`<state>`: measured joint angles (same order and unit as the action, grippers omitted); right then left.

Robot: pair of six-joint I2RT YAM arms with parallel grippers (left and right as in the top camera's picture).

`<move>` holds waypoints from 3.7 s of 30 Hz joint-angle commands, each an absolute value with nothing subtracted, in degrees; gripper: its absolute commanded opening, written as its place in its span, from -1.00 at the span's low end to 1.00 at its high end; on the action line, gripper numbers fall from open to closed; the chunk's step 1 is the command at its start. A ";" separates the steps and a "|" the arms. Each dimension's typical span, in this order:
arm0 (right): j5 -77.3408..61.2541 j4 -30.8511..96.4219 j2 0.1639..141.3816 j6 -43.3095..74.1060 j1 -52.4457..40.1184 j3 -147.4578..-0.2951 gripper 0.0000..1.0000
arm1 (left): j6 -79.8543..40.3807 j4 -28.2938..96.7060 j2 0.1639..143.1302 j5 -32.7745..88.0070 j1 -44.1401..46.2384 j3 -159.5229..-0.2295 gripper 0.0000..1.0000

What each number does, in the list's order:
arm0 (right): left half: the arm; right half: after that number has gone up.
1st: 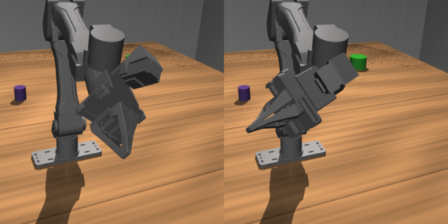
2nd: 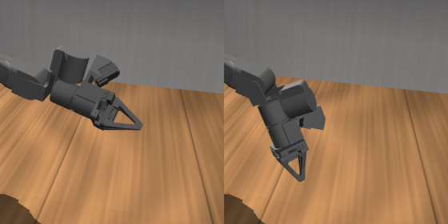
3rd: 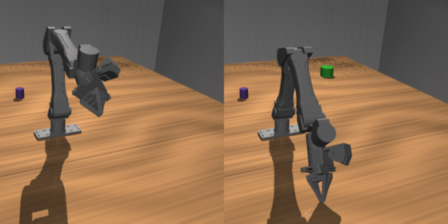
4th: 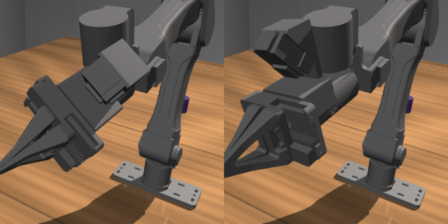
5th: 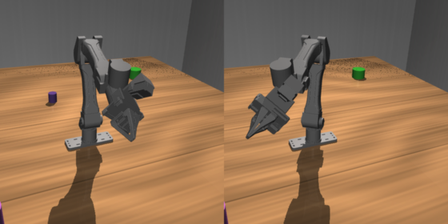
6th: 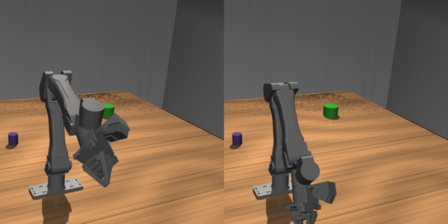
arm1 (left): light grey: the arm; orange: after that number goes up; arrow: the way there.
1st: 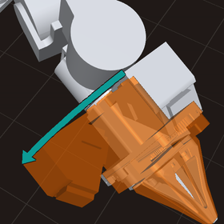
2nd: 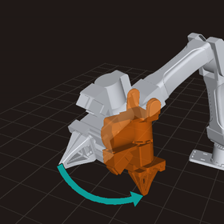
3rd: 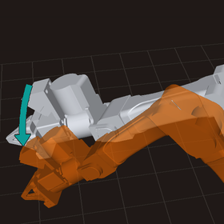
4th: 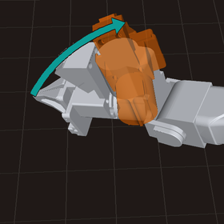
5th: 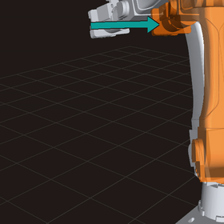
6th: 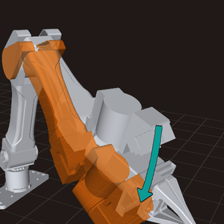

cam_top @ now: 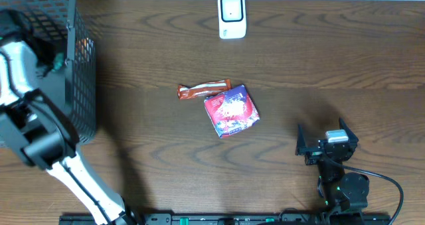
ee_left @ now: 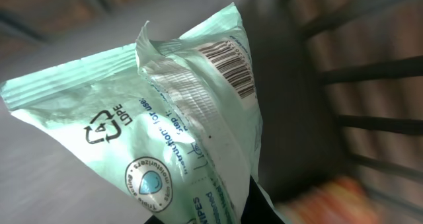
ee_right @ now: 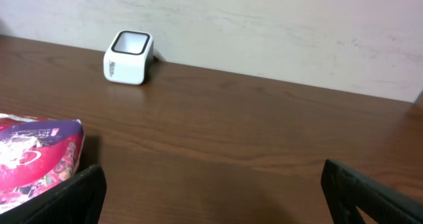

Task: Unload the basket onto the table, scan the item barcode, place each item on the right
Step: 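Carry the mint-green packet to the white scanner, then drop the mint-green packet onto the snack bar, then reach the left gripper into the basket and grasp the orange packet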

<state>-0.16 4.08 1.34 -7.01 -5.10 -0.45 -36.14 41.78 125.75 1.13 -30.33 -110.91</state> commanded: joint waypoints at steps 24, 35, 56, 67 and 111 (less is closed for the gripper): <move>0.36 4.29 1.13 -7.79 -5.30 -0.32 0.99 | -30.11 55.27 86.98 32.10 -3.75 -109.62 -0.85; 0.36 4.29 1.13 -7.79 -5.30 -0.32 0.98 | -20.58 58.54 100.77 9.89 18.52 -106.94 -0.85; 0.36 4.29 1.13 -7.79 -5.30 -0.32 0.99 | -20.56 59.92 113.80 3.16 17.69 -110.61 0.67; 0.36 4.29 1.13 -7.79 -5.30 -0.32 0.99 | -24.75 49.78 95.07 1.89 -2.70 -111.46 0.71; 0.36 4.29 1.13 -7.79 -5.30 -0.32 0.99 | -38.92 38.33 132.40 16.53 -22.55 -109.82 0.71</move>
<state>-0.16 4.08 1.34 -7.01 -5.10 -0.45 -39.20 38.44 130.76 18.41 -24.12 -110.06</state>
